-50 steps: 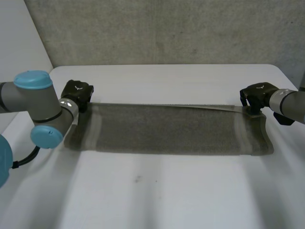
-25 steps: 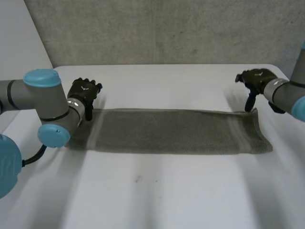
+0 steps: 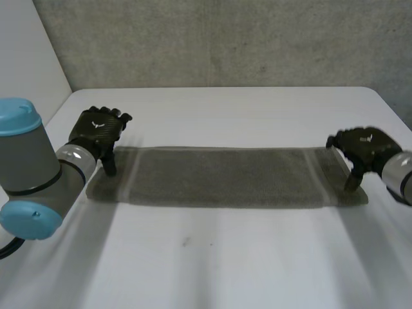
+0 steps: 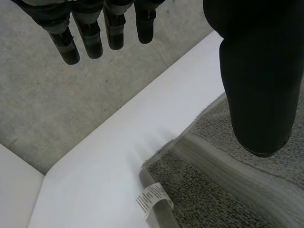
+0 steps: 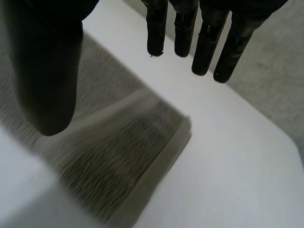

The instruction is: Fold the towel.

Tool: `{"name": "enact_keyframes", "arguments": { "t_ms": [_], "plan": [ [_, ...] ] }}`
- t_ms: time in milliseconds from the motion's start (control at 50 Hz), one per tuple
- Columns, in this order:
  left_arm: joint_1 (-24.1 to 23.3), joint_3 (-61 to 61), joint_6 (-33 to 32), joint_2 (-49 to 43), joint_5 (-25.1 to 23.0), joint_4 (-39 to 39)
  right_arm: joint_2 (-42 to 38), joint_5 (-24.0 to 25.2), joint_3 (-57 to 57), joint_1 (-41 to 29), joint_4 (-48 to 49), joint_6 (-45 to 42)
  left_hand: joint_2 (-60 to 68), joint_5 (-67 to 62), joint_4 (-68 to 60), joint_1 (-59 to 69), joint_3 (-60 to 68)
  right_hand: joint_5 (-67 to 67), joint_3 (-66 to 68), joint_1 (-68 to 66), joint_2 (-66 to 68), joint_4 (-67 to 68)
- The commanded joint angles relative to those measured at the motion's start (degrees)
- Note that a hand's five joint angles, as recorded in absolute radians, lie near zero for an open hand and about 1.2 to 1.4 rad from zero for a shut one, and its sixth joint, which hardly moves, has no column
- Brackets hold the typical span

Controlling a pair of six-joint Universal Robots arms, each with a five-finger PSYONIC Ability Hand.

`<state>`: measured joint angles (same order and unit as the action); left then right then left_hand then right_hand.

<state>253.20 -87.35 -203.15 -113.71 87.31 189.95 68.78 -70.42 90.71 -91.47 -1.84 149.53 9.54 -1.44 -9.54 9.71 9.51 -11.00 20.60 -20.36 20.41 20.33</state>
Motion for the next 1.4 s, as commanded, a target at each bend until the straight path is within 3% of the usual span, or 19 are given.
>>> {"name": "enact_keyframes", "arguments": {
  "t_ms": [20, 200, 300, 320, 480, 560, 680, 740, 840, 860, 900, 920, 1040, 1240, 1260, 1280, 1300, 1320, 1400],
  "plan": [
    [0.10, -2.82, 4.77, 0.95, -0.03, 2.18, -3.82, 2.04, 6.76, 2.26, 8.59, -1.26, 0.46, 1.44, -0.46, 0.29, 0.49, -7.07, 7.46, -7.71, 7.65, 7.74],
    [0.19, -3.35, 6.63, 0.95, -0.12, 2.27, -9.46, 1.34, 5.97, 2.53, 10.89, -5.66, 0.46, 1.44, -0.46, 0.29, 0.49, -14.49, 14.88, -15.13, 15.07, 15.15],
    [0.10, -3.53, 6.63, 0.95, -0.12, 2.44, -10.78, 1.25, 5.36, 2.88, 10.98, -7.94, 0.46, 1.44, -0.46, 0.29, 0.49, -37.87, 38.26, -38.51, 38.45, 38.53],
    [0.10, -3.53, 6.63, 0.95, -0.12, 2.53, -11.04, 0.99, 4.75, 3.23, 11.07, -7.94, 0.46, 1.44, -0.46, 0.29, 0.49, -58.79, 59.18, -59.43, 59.38, 59.46],
    [0.02, -3.79, 6.63, 1.04, -0.12, 2.44, -7.61, -4.55, 1.49, 10.79, 10.80, -9.17, 0.46, 1.44, -0.46, 0.29, 0.49, -59.00, 59.40, -59.64, 59.59, 59.67],
    [0.10, -4.14, 6.63, 1.48, -0.12, 2.44, -6.39, -5.78, -2.01, 14.64, 9.84, -14.78, 0.46, 1.44, -0.46, 0.29, 0.49, -59.00, 59.40, -59.64, 59.59, 59.67],
    [0.45, -4.49, 6.63, 3.06, -0.12, 2.44, -5.68, -6.57, -6.15, 13.78, 7.20, -18.49, 0.46, 1.44, -0.46, 0.29, 0.49, -59.00, 59.40, -59.64, 59.59, 59.67],
    [0.54, -4.49, 6.71, 3.15, -0.12, 2.53, -4.45, -7.36, -10.55, 7.01, 5.09, -15.59, 0.46, 1.44, -0.46, 0.29, 0.49, -59.00, 59.40, -59.64, 59.59, 59.67],
    [0.63, -4.49, 6.71, 3.23, -0.12, 2.44, -5.93, -7.72, -19.32, -11.75, 4.83, -8.74, 0.46, 1.44, -0.46, 0.29, 0.49, -59.00, 59.40, -59.64, 59.59, 59.67],
    [0.72, -4.49, 6.80, 3.23, -0.12, 2.44, -5.94, -7.72, -19.34, -11.80, 4.83, -8.73, 0.46, 1.44, -0.46, 0.29, 0.49, -59.00, 59.40, -59.64, 59.59, 59.67],
    [0.81, -4.67, 6.80, 3.23, -0.12, 2.53, -9.26, -7.72, -23.71, -21.42, 4.74, -8.65, 0.46, 1.44, -0.46, 0.29, 0.49, -59.00, 59.40, -59.64, 59.59, 59.67],
    [0.81, -4.76, 6.80, 3.32, -0.12, 2.53, -9.28, -7.72, -23.73, -21.47, 4.74, -8.65, 0.46, 1.44, -0.46, 0.29, 0.49, -59.00, 59.40, -59.64, 59.59, 59.67],
    [0.89, -4.93, 6.80, 3.59, -0.03, 2.44, -19.99, -7.28, -29.53, -38.85, 4.74, -8.73, 0.46, 1.44, -0.46, 0.29, 0.49, -59.00, 59.40, -59.64, 59.59, 59.67],
    [0.28, -5.20, 6.80, 3.59, -0.12, 2.53, -26.86, -6.31, -28.75, -44.85, 4.92, -8.82, 0.46, 1.44, -0.46, 0.29, 0.49, -59.00, 59.40, -59.64, 59.59, 59.67],
    [0.19, -5.20, 6.80, 3.59, -0.12, 2.53, -26.08, -7.35, -28.66, -44.59, 4.83, -8.65, 0.46, 1.44, -0.46, 0.29, 0.49, -41.91, 42.30, -42.55, 42.49, 42.58],
    [0.10, -5.11, 6.80, 3.59, -0.12, 2.53, -24.68, -7.45, -27.96, -44.15, 4.91, -7.95, 0.46, 1.44, -0.46, 0.29, 0.49, -3.11, 3.50, -3.74, 3.69, 3.77],
    [0.10, -5.11, 6.80, 3.59, -0.12, 2.53, -24.66, -7.45, -27.95, -44.14, 4.92, -7.94, 0.46, 1.44, -0.46, 0.29, 0.49, -2.72, 3.11, -3.36, 3.30, 3.38],
    [0.02, -5.11, 6.80, 3.59, -0.12, 2.79, -22.05, -7.54, -26.30, -43.36, 5.09, -7.51, 0.46, 1.44, -0.46, 0.29, 0.49, 11.00, -10.60, 10.36, -10.41, -10.33],
    [-0.07, -5.20, 6.80, 3.41, -0.12, 3.32, -16.23, -7.54, -21.10, -40.01, 5.71, -6.54, 0.46, 1.44, -0.46, 0.29, 0.49, 11.00, -10.60, 10.36, -10.41, -10.33]
  ]
}}
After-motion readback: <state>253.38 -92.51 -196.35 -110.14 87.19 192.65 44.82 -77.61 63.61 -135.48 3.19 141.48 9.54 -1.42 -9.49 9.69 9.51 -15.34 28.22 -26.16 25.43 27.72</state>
